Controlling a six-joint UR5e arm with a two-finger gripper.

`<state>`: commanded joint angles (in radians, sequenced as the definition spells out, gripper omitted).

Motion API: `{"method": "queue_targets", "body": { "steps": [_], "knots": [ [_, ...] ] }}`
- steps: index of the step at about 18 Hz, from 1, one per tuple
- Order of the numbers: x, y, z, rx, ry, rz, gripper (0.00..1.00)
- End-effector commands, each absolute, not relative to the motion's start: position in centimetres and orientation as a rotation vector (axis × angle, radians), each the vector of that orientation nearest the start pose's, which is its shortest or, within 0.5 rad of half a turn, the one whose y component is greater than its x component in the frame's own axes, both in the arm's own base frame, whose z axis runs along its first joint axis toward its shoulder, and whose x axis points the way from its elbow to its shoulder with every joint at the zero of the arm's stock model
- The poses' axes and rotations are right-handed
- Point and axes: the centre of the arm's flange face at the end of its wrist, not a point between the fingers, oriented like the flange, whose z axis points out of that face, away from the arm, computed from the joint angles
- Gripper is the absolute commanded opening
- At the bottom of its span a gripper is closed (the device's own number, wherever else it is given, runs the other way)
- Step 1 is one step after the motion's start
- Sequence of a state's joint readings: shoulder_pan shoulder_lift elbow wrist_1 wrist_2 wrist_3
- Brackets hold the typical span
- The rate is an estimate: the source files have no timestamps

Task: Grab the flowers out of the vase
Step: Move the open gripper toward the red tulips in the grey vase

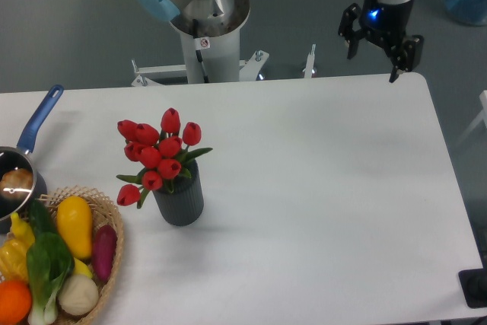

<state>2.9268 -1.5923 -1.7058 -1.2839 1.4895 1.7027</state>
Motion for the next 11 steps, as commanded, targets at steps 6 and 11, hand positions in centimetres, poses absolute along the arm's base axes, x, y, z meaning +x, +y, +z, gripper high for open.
{"method": "queue_targets", "body": {
  "steps": [6,11],
  "knots": [
    [-45.8,25.1,44.0,-2.976,0.590,0.147,1.00],
    [-43.4,24.2,42.6,-2.910,0.547,0.104,1.00]
  ]
}}
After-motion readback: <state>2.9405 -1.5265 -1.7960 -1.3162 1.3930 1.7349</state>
